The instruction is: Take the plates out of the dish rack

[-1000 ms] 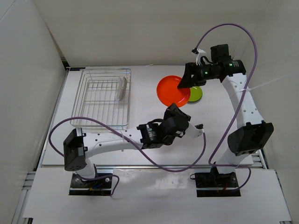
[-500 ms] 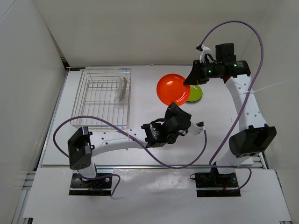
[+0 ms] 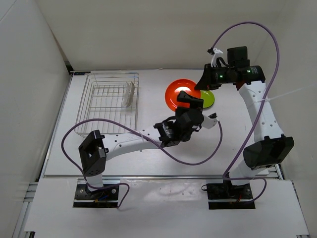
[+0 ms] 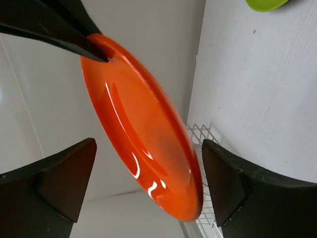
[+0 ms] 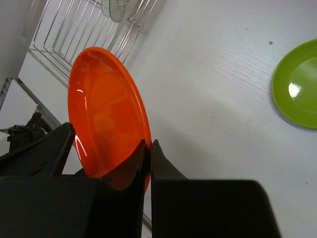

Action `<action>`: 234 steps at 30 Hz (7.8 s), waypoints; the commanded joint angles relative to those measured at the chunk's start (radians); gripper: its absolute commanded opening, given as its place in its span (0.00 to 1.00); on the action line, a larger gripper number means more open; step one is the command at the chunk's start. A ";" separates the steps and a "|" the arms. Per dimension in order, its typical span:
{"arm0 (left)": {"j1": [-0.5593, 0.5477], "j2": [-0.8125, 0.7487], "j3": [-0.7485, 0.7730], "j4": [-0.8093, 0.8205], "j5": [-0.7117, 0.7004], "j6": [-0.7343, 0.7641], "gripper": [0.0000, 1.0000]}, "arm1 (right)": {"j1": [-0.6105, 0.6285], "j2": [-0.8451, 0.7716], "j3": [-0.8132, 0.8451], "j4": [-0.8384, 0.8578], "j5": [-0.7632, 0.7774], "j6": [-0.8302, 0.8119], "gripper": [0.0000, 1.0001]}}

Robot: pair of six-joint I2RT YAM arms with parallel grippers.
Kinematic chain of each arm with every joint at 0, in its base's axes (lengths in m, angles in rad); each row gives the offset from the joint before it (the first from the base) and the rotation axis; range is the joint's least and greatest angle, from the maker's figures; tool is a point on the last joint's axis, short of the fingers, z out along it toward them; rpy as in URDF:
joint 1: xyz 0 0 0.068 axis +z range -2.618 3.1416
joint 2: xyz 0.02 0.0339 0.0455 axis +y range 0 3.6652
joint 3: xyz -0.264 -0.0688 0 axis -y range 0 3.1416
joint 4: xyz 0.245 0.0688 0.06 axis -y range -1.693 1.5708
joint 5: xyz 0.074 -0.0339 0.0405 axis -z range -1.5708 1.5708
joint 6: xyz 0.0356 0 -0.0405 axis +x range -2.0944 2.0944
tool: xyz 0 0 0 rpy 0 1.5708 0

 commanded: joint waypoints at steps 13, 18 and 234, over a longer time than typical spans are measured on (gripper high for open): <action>0.152 -0.085 0.111 -0.463 0.197 -0.455 1.00 | -0.276 0.242 0.050 0.184 0.204 0.176 0.00; 0.388 -0.033 0.343 -0.499 0.233 -0.619 1.00 | -0.306 0.332 0.038 0.216 0.208 0.138 0.00; -0.107 -0.150 -0.072 -0.582 0.182 -0.185 0.78 | 0.041 -0.108 -0.206 0.000 0.177 -0.166 0.00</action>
